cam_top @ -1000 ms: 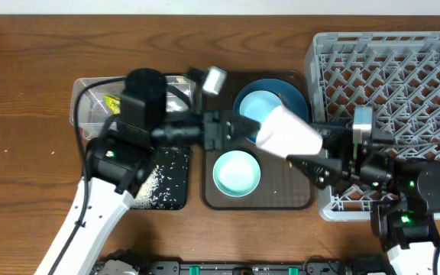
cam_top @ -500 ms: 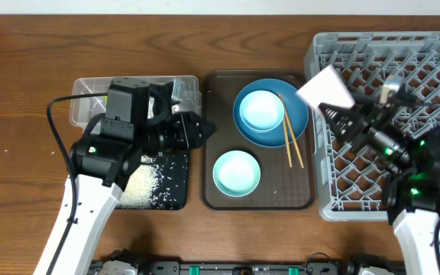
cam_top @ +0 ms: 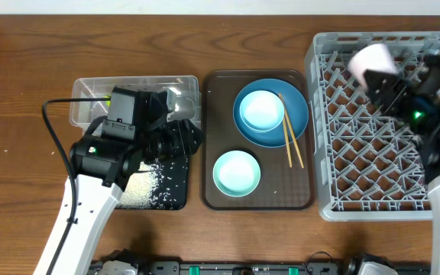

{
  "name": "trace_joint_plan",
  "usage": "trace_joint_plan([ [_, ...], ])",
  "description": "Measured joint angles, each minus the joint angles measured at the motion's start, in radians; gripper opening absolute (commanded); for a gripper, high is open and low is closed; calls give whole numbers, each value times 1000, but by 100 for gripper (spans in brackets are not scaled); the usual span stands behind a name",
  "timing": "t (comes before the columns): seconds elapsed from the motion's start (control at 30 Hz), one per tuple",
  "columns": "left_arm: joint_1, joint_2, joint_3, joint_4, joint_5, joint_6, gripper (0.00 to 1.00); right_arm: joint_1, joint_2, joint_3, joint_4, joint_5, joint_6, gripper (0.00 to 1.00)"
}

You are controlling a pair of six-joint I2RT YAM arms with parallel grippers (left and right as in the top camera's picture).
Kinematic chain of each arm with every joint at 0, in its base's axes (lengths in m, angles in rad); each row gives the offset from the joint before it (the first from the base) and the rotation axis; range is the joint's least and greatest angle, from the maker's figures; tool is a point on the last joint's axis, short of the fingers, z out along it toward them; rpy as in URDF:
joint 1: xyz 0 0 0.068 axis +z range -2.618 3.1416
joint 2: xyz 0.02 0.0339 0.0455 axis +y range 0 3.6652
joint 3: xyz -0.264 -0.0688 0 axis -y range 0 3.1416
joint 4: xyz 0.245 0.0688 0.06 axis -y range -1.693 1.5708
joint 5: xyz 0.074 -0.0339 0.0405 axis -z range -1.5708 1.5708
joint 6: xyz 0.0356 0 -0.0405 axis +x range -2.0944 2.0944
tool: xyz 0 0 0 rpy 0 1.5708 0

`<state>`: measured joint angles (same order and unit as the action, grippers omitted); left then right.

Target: Sort waste into correct bins and load items into the dishwasher rack

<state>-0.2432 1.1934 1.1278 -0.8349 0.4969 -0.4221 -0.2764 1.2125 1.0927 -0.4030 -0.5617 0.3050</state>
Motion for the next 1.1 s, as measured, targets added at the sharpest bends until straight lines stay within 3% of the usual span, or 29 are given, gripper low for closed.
trace_joint_plan([
  [0.13, 0, 0, 0, 1, -6, 3, 79, 0, 45, 121, -69, 155, -84, 47],
  [0.3, 0, 0, 0, 1, -7, 3, 85, 0, 113, 169, -51, 229, -130, 46],
  [0.73, 0, 0, 0, 0, -8, 4, 92, 63, 331, 169, 71, 294, -173, 45],
  [1.1, 0, 0, 0, 1, -8, 4, 93, 139, 467, 169, 70, 426, -196, 45],
])
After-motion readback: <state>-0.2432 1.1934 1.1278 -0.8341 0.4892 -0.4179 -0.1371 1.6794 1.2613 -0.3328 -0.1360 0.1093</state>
